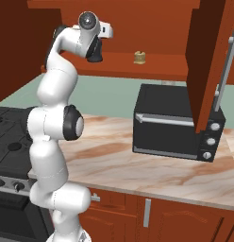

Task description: Get the candle and the liquor from the cabinet and move them to the dining counter.

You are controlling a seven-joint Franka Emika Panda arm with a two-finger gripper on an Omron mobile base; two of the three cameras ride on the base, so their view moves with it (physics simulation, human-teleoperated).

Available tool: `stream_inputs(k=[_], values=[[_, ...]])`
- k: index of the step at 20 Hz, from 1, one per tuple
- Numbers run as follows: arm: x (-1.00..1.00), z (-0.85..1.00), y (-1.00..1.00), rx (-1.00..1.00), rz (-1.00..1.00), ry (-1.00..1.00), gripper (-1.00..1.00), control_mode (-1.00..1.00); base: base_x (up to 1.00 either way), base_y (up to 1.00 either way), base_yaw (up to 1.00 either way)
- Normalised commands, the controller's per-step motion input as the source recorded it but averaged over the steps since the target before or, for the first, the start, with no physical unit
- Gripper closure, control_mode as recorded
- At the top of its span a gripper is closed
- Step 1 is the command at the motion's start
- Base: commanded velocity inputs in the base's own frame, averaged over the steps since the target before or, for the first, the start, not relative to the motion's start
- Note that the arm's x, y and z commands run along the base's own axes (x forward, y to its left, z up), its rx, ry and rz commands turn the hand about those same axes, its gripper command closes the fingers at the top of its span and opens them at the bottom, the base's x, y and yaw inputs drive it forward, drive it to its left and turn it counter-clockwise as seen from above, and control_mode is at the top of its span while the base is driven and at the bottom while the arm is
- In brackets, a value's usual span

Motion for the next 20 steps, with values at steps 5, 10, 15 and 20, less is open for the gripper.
stream_inputs(k=[5, 10, 15, 20], values=[[-0.06, 0.00, -0.02, 0.00, 0.02, 0.00, 1.00, -1.00, 0.00, 0.00, 0.00], [-0.25, -0.01, -0.12, 0.00, 0.01, 0.00, 1.00, -1.00, 0.00, 0.00, 0.00], [-0.45, -0.06, -0.18, 0.00, 0.00, -0.03, 1.00, -1.00, 0.00, 0.00, 0.00], [-0.72, -0.11, -0.20, 0.00, 0.00, -0.03, 1.00, -1.00, 0.00, 0.00, 0.00]])
